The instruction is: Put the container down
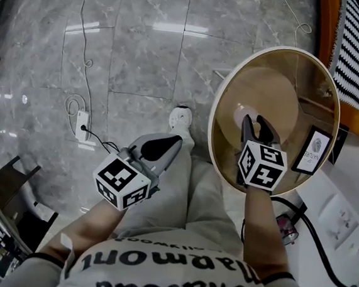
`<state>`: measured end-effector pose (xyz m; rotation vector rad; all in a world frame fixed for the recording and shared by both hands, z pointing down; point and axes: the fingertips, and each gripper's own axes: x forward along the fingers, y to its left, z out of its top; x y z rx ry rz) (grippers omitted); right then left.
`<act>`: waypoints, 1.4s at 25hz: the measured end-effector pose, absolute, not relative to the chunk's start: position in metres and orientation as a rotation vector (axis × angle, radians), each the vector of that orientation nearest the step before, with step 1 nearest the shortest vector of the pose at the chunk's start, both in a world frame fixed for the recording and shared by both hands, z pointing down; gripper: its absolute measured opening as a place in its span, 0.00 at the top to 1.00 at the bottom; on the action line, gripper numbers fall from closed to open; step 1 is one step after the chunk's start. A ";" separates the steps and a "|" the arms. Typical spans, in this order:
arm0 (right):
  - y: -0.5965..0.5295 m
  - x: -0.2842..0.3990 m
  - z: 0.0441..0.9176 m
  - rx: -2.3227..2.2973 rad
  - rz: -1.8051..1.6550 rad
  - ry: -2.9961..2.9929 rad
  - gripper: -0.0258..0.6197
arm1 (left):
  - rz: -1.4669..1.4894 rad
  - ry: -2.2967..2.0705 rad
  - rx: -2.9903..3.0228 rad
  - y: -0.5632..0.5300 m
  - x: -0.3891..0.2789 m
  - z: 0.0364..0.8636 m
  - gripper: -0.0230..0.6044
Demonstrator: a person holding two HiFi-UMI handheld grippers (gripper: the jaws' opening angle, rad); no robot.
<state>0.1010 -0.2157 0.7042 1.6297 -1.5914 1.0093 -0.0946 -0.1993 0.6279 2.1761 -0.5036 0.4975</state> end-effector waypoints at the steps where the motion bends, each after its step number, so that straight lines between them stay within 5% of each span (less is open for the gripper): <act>1: -0.215 0.101 0.704 1.627 1.005 -1.591 0.75 | 0.491 -0.524 2.175 -0.197 -0.098 0.625 0.94; 4: -0.213 0.100 0.706 1.598 0.986 -1.598 0.75 | 0.483 -0.607 2.163 -0.187 -0.109 0.617 0.94; 6: -0.211 0.099 0.705 1.573 0.990 -1.622 0.61 | 0.484 -0.664 2.149 -0.178 -0.115 0.612 0.94; 8: -0.207 0.099 0.699 1.562 1.001 -1.651 0.59 | 0.475 -0.705 2.139 -0.167 -0.120 0.605 0.94; 18: -0.178 0.115 0.596 1.663 1.020 -1.832 0.58 | 0.266 -0.873 2.128 -0.151 -0.105 0.534 0.94; 29: -0.120 0.161 0.439 1.818 0.924 -2.036 0.83 | 0.014 -0.894 2.333 -0.123 -0.047 0.381 0.94; 35: -0.091 0.180 0.337 1.886 0.694 -2.228 0.89 | -0.129 -0.910 2.475 -0.098 -0.035 0.294 0.94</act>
